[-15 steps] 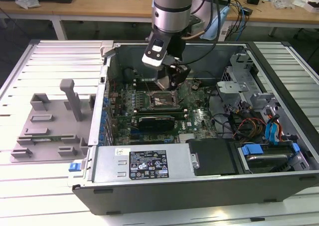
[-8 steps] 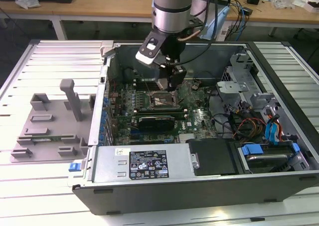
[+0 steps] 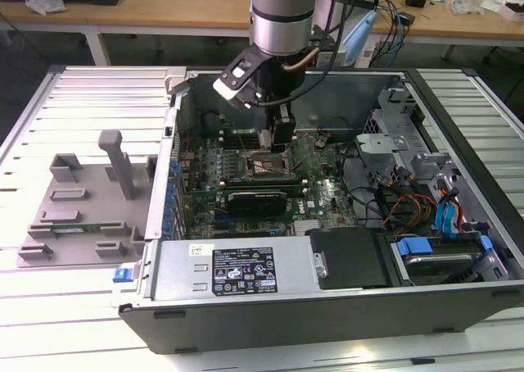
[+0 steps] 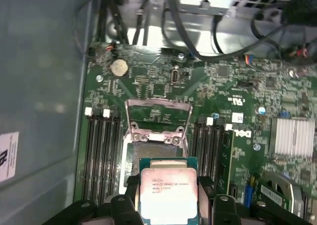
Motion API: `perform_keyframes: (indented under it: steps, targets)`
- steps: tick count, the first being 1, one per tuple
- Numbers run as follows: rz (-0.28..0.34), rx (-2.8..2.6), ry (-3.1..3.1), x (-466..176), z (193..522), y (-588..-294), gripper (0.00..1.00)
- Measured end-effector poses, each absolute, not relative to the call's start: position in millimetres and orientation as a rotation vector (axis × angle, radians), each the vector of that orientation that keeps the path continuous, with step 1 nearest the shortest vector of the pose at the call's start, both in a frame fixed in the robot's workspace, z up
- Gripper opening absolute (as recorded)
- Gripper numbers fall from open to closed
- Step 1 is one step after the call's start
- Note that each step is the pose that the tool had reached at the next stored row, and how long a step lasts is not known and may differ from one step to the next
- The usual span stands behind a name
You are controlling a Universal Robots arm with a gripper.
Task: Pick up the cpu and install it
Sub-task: 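Place the cpu into insertion slot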
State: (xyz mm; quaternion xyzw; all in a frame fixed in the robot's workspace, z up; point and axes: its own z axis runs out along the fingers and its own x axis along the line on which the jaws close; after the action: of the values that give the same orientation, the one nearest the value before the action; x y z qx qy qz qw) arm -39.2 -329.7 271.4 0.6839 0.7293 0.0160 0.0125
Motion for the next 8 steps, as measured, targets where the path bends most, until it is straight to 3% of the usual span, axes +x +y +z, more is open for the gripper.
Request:
perform_keyframes:
  steps: [8]
  targets:
    - [0.052,2.144,2.263,-39.5,265.8,-329.7,0.55]
